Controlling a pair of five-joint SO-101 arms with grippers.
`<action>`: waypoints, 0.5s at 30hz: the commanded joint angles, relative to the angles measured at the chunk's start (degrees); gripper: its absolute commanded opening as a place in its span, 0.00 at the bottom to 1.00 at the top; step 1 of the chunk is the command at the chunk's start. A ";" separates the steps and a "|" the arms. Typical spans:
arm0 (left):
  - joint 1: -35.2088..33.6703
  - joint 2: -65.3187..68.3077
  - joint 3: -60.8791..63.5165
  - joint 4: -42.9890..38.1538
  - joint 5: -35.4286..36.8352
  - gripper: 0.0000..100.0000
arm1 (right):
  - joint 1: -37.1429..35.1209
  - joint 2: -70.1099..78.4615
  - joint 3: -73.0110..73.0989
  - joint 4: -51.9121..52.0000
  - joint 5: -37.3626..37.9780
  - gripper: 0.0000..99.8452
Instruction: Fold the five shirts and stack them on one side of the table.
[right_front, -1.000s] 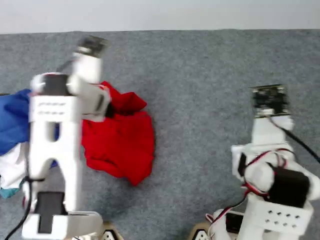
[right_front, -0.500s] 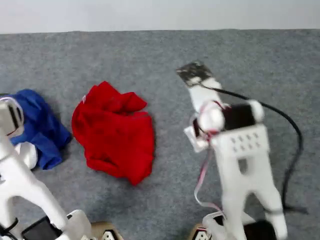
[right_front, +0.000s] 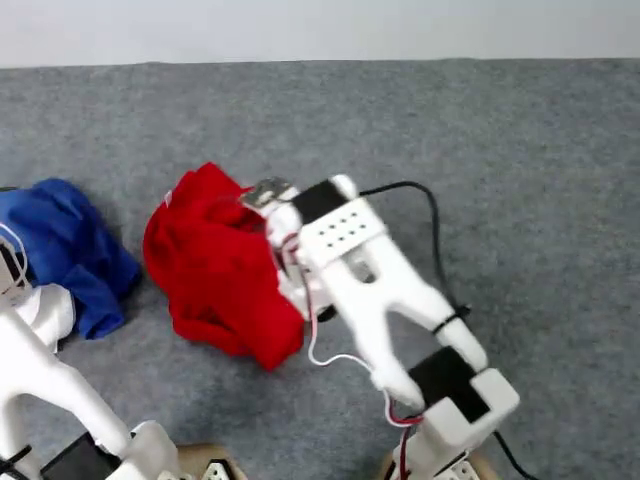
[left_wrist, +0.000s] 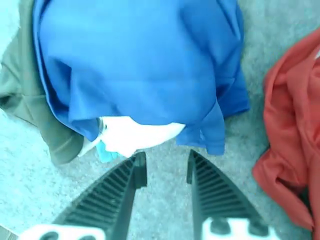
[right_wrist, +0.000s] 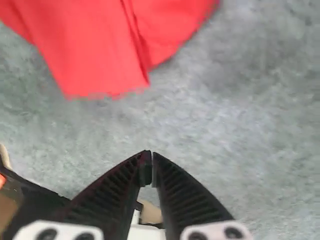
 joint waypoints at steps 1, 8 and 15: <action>-0.35 -1.85 0.40 0.35 -0.35 0.13 | -2.33 1.63 -5.01 0.57 -8.88 0.18; -0.35 -2.29 0.40 -1.14 -0.26 0.13 | -6.55 7.52 -10.64 -0.57 -16.70 0.23; -0.35 -2.29 0.40 -0.97 -0.26 0.13 | -6.99 15.78 -15.91 -1.01 -16.62 0.19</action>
